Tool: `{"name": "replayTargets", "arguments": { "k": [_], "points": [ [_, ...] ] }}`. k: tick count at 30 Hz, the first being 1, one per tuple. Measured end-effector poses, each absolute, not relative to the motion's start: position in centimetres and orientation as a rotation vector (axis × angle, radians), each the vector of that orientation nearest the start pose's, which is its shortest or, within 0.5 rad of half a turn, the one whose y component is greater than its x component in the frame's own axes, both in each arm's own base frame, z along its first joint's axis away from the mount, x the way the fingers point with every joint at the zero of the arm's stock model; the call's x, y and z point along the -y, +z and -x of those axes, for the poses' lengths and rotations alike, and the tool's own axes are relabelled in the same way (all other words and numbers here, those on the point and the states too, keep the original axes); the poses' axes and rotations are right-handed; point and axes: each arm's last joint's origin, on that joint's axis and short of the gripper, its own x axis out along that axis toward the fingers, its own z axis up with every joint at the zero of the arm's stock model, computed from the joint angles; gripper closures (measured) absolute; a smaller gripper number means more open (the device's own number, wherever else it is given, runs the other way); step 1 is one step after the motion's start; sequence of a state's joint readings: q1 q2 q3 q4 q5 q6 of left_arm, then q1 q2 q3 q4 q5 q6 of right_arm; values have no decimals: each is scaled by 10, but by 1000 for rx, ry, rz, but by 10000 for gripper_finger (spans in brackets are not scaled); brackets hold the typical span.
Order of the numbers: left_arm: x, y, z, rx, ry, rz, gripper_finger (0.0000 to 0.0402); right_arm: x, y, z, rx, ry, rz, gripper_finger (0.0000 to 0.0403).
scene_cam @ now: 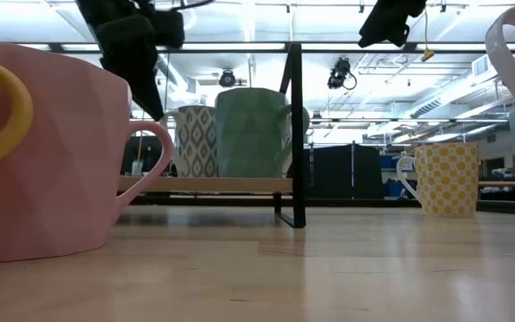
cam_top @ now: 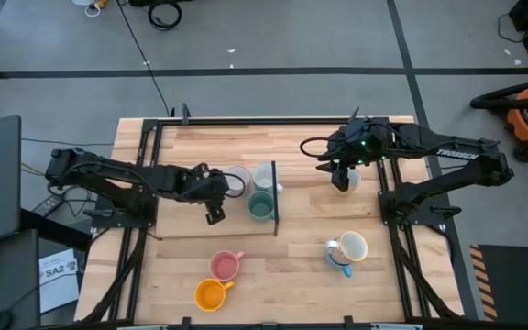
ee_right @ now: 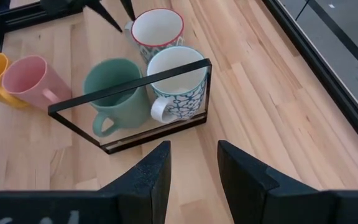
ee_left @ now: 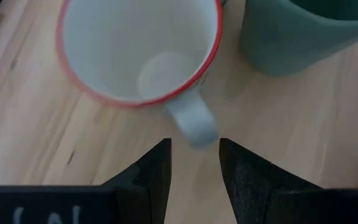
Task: Place coffee mugs
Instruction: Put the yellow patterned mug on the shelf
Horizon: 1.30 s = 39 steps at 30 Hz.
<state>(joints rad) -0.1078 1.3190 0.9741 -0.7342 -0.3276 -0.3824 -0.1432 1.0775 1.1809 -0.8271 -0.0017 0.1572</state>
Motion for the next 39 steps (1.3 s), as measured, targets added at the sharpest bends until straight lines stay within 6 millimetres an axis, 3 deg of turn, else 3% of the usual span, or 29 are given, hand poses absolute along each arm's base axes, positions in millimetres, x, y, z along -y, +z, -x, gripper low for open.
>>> {"name": "replayTargets", "arguments": {
  "k": [6,14,24,28,39],
  "points": [
    [17,266,-232,-963,403,146,260,29,353,-191,-793,-221,-212,266],
    [25,282,-217,-911,306,204,260,36,346,-165,-946,-421,-269,266],
    [47,283,-213,-909,227,218,260,30,341,-143,-1038,-552,-313,266],
    [52,284,-214,-888,213,234,260,33,326,-134,-1055,-680,-335,266],
    [53,285,-214,-875,219,223,260,47,272,-131,-1156,-765,-413,266]
  ]
}}
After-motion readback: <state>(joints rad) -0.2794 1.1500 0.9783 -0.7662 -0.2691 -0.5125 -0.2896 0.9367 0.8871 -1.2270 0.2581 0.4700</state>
